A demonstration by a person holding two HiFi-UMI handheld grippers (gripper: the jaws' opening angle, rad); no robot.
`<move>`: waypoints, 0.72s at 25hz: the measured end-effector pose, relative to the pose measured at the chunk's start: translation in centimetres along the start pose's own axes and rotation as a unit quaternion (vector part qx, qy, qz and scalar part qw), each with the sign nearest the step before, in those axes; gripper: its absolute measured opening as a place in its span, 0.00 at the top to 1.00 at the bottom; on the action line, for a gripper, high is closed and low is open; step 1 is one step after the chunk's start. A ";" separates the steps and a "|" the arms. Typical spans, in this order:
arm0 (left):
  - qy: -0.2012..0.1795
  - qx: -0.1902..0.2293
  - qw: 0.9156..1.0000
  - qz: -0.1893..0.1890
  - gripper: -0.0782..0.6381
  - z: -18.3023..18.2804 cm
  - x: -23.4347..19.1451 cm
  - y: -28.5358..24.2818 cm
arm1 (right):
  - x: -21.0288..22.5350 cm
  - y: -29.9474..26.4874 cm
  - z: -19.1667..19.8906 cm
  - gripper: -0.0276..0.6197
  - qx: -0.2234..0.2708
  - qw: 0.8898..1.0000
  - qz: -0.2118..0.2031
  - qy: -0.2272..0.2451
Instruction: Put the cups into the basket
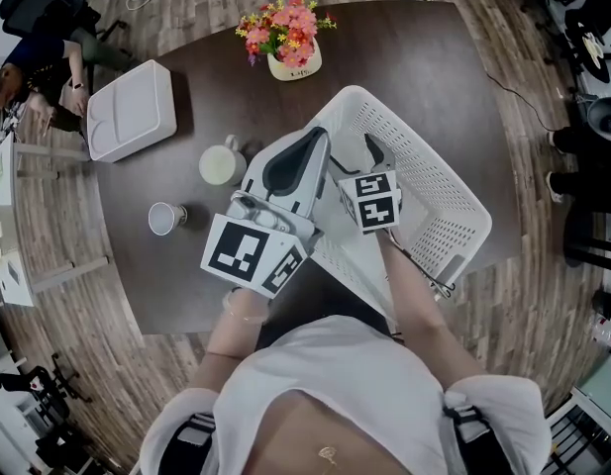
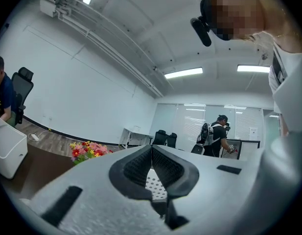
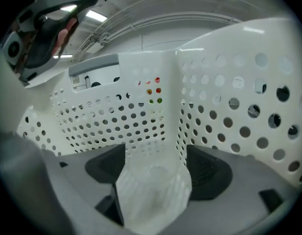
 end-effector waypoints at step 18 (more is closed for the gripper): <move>-0.002 0.006 1.000 -0.010 0.88 0.2 -0.4 -0.2 | -3.0 10.9 -7.9 0.94 0.177 0.983 0.046 0.003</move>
Point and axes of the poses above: the fingertips, and each gripper's own axes: y backward along the fingers, x to its right, z out of its underside, the point moved 5 cm from there along y, backward along the fingers, and after that the axes turned 9 degrees about -z, right-handed, at the moved point
